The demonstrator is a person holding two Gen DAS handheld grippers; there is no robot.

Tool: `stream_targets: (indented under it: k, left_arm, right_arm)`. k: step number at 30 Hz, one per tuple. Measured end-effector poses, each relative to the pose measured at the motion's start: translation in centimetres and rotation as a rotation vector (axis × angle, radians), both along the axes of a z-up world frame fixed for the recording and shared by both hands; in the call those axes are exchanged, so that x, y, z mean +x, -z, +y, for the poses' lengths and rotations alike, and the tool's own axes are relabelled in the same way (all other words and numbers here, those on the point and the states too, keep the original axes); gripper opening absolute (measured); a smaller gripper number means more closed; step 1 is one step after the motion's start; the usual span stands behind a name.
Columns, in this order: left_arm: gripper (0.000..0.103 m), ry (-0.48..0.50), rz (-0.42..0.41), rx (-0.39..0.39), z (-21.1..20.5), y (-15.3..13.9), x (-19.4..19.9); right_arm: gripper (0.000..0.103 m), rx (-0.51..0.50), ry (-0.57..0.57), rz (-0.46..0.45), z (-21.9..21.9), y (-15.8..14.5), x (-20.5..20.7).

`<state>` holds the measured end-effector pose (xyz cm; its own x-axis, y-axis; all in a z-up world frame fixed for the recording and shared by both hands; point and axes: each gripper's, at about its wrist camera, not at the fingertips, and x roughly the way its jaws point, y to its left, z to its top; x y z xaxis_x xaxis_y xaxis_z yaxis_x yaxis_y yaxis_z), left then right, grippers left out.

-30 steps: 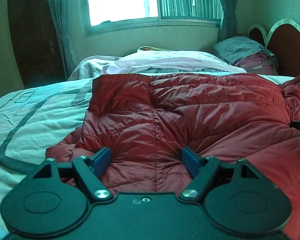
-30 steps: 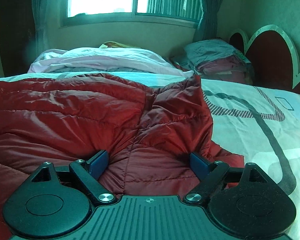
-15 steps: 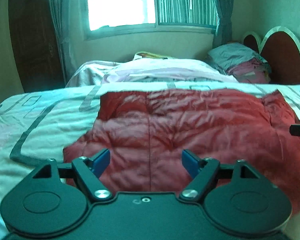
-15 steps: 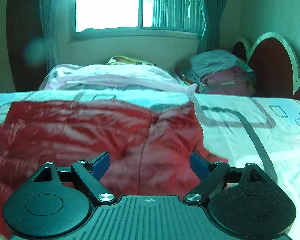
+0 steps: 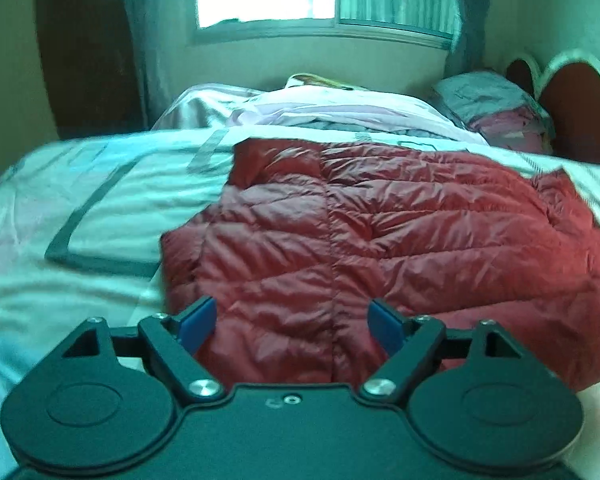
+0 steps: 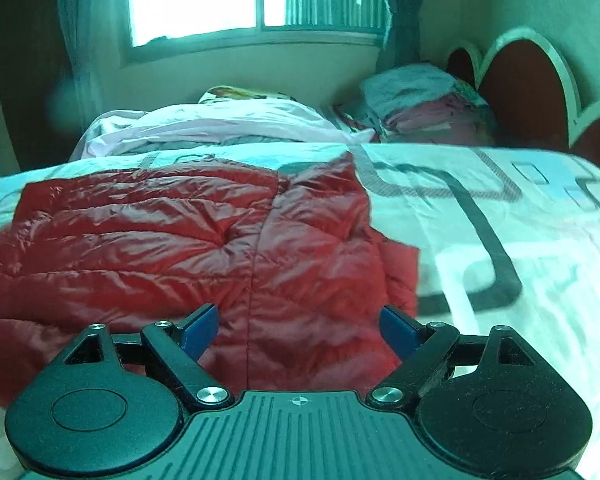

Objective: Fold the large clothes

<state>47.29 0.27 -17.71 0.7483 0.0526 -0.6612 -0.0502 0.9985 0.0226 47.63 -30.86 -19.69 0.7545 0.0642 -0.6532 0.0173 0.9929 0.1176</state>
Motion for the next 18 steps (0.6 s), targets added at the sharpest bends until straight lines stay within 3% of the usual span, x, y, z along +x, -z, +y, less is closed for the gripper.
stream_targets:
  k: [11, 18]
  left_arm:
    - [0.091, -0.151, 0.127, -0.333, 5.0, 0.5, -5.4]
    - [0.091, -0.213, 0.152, -0.53, 6.0, 2.8, -5.3]
  right_arm:
    - [0.087, 0.169, 0.128, 0.154, -4.3, 1.8, -4.9]
    - [0.087, 0.31, 0.15, 0.189, -4.9, 2.7, -5.2]
